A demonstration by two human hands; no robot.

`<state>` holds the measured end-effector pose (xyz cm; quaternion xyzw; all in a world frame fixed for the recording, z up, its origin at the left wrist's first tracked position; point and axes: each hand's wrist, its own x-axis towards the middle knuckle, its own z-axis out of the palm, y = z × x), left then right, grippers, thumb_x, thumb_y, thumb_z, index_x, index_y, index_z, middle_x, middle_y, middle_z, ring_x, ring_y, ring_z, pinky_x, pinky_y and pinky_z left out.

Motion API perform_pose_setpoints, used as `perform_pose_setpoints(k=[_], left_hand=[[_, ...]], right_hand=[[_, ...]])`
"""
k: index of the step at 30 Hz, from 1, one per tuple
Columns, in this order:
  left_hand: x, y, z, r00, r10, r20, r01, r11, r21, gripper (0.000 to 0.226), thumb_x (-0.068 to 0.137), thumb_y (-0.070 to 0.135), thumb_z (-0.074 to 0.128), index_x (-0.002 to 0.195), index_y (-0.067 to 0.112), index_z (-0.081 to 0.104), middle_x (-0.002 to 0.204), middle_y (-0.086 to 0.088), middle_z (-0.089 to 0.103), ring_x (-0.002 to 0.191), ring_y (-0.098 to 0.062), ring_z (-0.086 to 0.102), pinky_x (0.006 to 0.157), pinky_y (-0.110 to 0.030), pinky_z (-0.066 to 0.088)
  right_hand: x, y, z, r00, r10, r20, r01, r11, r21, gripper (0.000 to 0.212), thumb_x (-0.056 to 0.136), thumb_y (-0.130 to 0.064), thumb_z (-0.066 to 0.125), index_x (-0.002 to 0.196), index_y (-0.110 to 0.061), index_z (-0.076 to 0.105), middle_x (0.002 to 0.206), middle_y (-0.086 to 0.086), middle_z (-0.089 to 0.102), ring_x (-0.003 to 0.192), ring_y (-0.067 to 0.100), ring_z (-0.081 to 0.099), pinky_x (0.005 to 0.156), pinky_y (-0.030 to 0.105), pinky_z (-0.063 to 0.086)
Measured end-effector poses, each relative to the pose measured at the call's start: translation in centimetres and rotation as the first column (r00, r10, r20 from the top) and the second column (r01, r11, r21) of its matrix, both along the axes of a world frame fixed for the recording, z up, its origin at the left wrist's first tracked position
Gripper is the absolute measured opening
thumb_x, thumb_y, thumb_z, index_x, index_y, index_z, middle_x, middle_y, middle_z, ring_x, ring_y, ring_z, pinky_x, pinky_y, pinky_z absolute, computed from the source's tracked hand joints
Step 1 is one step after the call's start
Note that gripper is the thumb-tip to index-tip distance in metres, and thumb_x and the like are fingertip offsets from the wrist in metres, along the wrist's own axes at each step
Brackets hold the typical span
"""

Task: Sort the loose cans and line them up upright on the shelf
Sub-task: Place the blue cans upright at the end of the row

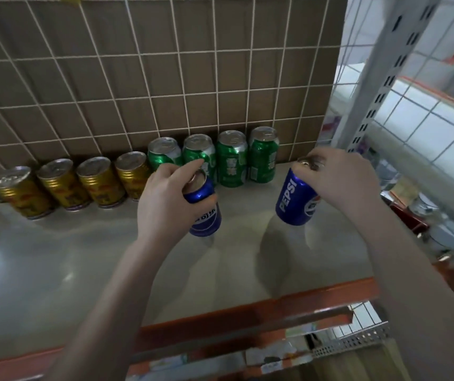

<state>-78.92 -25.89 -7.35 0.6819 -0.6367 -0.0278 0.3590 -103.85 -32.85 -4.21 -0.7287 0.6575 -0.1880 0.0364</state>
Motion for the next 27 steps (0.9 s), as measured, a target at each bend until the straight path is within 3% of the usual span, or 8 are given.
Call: perform_pose_setpoints(k=[8,14,19,24,27], left_hand=[[-5.3,-1.7,-0.1,0.999,0.035,0.008,-0.035,0.999,0.019,0.066,0.070,0.035,0.074,0.132,0.027,0.053,0.116,-0.002,0.056,0.105,-0.022,0.052,0.080,-0.041,0.052],[-8.8,-2.9,-0.7,0.992,0.121,-0.029,-0.120,0.992,0.043,0.066,0.071,0.035,0.074,0.133,0.029,0.053,0.109,0.000,0.055,0.099,-0.020,0.052,0.076,-0.038,0.051],[-9.9,-3.2,-1.1,0.986,0.169,-0.001,-0.168,0.983,0.067,0.066,0.070,0.036,0.073,0.133,0.030,0.053,0.111,0.000,0.054,0.100,-0.020,0.051,0.076,-0.031,0.045],[-9.8,-3.8,-0.8,0.985,0.174,0.018,-0.175,0.981,0.080,0.066,0.070,0.033,0.076,0.132,0.029,0.053,0.111,-0.002,0.055,0.100,-0.022,0.052,0.076,-0.034,0.046],[-9.8,-4.1,-0.8,0.988,0.149,0.026,-0.151,0.985,0.080,0.066,0.070,0.034,0.077,0.131,0.028,0.054,0.111,-0.003,0.056,0.100,-0.024,0.053,0.075,-0.036,0.048]], right_hand=[[-3.5,-8.1,1.2,0.998,0.057,-0.039,-0.056,0.998,0.026,0.058,0.084,-0.062,0.048,0.112,-0.012,0.061,0.103,0.010,0.067,0.085,0.025,0.057,0.063,0.031,0.044],[-3.7,-12.2,0.6,0.979,0.156,-0.129,-0.152,0.987,0.046,0.060,0.083,-0.067,0.046,0.090,-0.009,0.060,0.073,0.003,0.058,0.066,0.020,0.053,0.051,0.025,0.037],[-2.9,-13.0,0.0,0.967,0.193,-0.165,-0.195,0.981,0.004,0.062,0.083,-0.069,0.043,0.082,-0.009,0.056,0.065,0.005,0.057,0.057,0.018,0.053,0.048,0.024,0.038],[-2.4,-12.9,0.4,0.942,0.173,-0.289,-0.161,0.985,0.065,0.074,0.079,-0.079,0.035,0.088,-0.008,0.053,0.068,0.007,0.054,0.061,0.021,0.053,0.051,0.026,0.038],[-3.1,-13.5,1.5,0.920,0.249,-0.303,-0.198,0.962,0.190,0.081,0.078,-0.080,0.030,0.107,-0.010,0.056,0.092,0.009,0.062,0.081,0.024,0.056,0.060,0.029,0.042]])
